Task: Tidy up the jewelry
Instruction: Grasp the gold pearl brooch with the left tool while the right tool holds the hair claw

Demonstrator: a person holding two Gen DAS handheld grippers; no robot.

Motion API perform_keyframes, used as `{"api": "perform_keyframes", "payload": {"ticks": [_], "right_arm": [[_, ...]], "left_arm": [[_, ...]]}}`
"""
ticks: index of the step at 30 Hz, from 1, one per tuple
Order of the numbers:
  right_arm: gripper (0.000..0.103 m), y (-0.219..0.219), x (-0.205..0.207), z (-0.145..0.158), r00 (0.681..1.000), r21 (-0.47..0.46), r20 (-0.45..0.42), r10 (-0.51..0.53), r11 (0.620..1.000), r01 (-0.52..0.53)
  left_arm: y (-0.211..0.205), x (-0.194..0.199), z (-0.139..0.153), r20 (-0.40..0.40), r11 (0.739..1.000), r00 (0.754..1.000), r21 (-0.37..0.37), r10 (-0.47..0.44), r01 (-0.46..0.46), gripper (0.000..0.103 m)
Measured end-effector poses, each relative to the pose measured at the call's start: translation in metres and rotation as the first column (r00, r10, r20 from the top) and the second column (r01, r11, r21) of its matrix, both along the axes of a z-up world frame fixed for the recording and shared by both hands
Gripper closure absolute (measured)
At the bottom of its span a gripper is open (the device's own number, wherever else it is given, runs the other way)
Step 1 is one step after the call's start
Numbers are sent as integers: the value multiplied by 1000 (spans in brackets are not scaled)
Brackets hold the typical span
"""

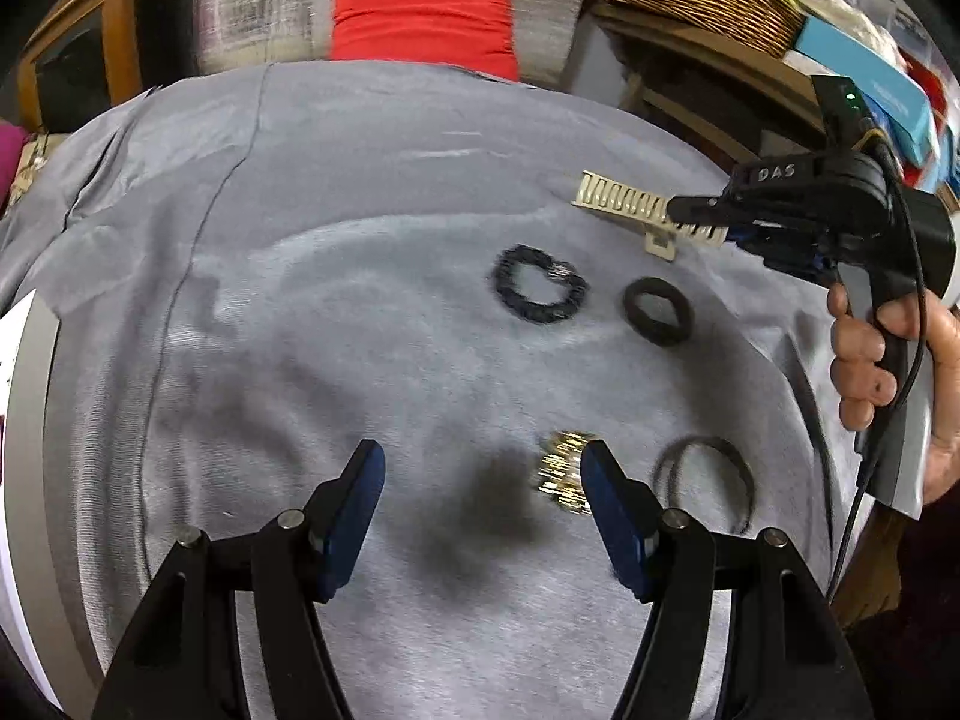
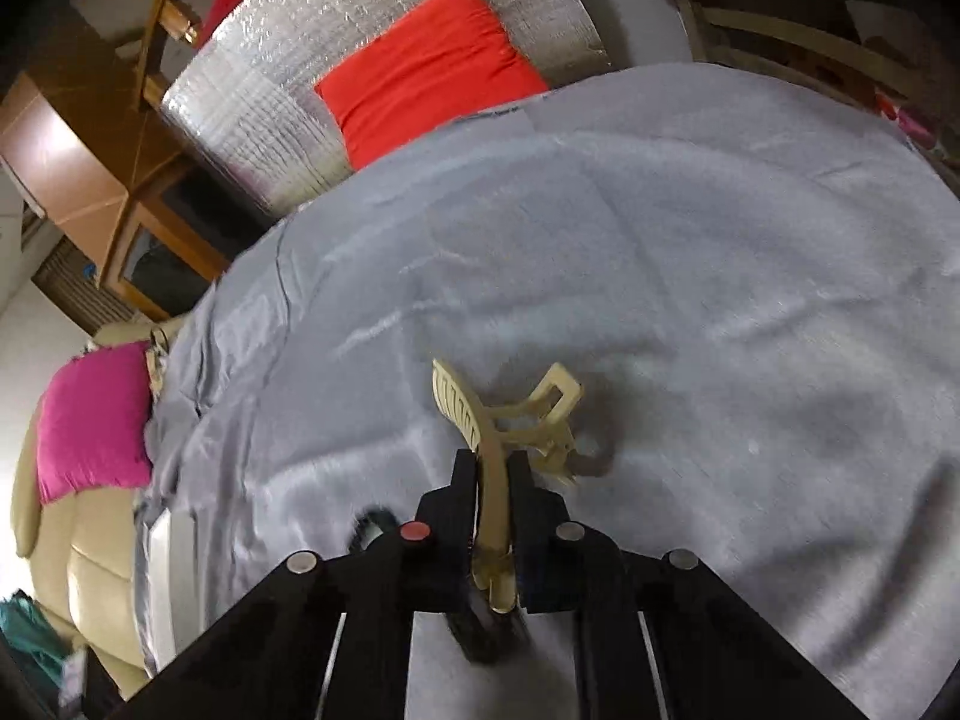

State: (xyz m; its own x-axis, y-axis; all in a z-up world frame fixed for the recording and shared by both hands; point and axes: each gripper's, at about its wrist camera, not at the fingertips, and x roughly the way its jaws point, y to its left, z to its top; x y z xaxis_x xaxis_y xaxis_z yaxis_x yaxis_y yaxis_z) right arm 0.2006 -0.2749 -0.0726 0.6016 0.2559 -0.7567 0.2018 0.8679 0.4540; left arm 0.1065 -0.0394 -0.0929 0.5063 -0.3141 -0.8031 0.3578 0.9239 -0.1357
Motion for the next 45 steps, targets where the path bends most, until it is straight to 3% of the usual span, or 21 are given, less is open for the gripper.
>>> {"api": "perform_keyframes", "payload": {"ticks": [7, 12, 18, 22, 28, 34, 45], "right_arm": [[92, -26, -44, 2, 1000, -11, -14, -14, 1000, 14], [92, -35, -60, -1, 999, -1, -36, -33, 999, 33], [88, -36, -56, -4, 999, 19, -48, -12, 1000, 13], [87, -36, -49, -5, 998, 26, -61, -4, 1000, 6], [82, -30, -38, -18, 992, 48, -121, 20, 999, -14], [80, -26, -35, -21, 993, 32, -115, 25, 999, -22], [83, -23, -32, -26, 993, 18, -116, 8, 1000, -6]], "left_arm": [[-38, -25, 4, 42, 987, 986, 7, -163, 163, 35], [-62, -18, -11, -10, 979, 979, 23, -201, 201, 35], [-77, -8, -14, 3, 974, 975, 41, -224, 224, 55], [-87, -11, -11, 21, 964, 966, 64, -259, 258, 55], [-71, 4, -12, 6, 977, 980, 80, -199, 198, 55], [-47, 6, -7, 1, 986, 986, 32, -165, 164, 55], [-65, 8, -19, -50, 987, 987, 33, -156, 157, 55]]}}
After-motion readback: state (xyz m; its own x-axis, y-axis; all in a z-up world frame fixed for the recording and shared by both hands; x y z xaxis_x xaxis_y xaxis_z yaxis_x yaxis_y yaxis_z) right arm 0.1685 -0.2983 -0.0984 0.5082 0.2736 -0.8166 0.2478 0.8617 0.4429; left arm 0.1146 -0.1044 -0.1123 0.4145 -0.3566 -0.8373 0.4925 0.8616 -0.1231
